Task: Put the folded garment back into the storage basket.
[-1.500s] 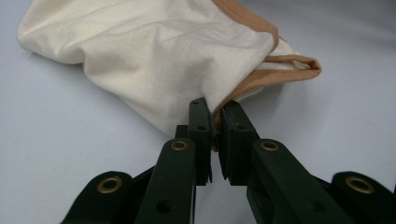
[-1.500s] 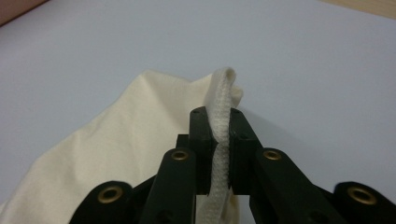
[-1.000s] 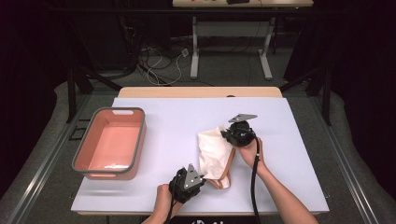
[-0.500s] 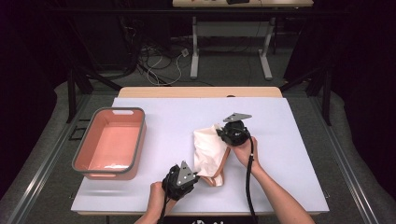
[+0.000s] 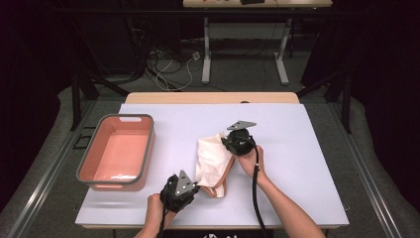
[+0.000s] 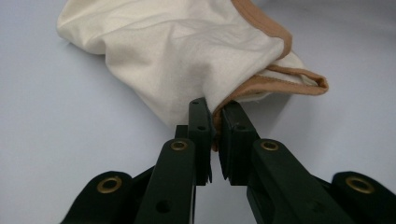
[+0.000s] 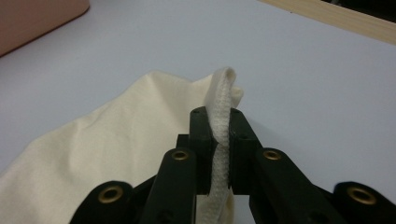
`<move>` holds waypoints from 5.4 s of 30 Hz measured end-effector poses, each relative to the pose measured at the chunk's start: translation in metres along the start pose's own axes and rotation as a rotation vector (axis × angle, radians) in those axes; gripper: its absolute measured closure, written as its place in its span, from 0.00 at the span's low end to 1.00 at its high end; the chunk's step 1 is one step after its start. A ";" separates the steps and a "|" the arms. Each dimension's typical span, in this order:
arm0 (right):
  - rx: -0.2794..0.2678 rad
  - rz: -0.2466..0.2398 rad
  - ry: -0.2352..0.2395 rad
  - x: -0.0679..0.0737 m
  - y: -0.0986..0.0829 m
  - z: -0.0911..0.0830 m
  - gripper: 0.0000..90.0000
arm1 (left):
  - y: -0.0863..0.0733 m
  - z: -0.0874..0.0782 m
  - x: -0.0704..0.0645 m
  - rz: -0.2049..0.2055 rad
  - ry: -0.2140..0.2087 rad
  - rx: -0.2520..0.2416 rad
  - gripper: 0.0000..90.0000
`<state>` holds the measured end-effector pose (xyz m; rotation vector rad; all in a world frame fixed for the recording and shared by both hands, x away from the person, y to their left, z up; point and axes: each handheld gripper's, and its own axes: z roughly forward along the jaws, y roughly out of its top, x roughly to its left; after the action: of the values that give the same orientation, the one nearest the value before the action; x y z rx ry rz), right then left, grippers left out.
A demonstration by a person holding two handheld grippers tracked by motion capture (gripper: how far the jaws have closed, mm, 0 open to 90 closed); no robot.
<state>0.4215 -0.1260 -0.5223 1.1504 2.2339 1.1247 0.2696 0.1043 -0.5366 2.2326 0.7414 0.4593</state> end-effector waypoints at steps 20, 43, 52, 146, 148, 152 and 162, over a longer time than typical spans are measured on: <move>0.111 0.036 0.035 0.008 -0.015 0.029 0.89 | -0.021 -0.004 0.011 -0.001 -0.013 0.119 0.91; 0.185 0.004 0.139 -0.011 -0.035 -0.016 0.32 | -0.021 -0.011 0.018 -0.067 -0.082 0.184 0.31; 0.195 -0.025 0.200 -0.011 -0.045 -0.039 0.22 | -0.020 -0.015 0.023 -0.092 -0.066 0.182 0.18; 0.203 -0.213 0.203 -0.005 -0.097 -0.117 0.02 | 0.041 0.070 0.080 -0.202 -0.051 0.211 0.31; 0.202 -0.215 0.202 -0.005 -0.097 -0.117 0.02 | 0.040 0.071 0.079 -0.199 -0.054 0.216 0.33; 0.198 -0.214 0.205 -0.005 -0.097 -0.118 0.02 | 0.040 0.071 0.079 -0.200 -0.056 0.216 0.34; 0.192 -0.223 0.206 -0.004 -0.097 -0.119 0.03 | 0.038 0.071 0.081 -0.205 -0.083 0.211 0.39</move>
<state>0.3001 -0.2198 -0.5273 0.8573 2.6007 0.9943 0.3826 0.0958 -0.5478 2.3214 1.0013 0.1938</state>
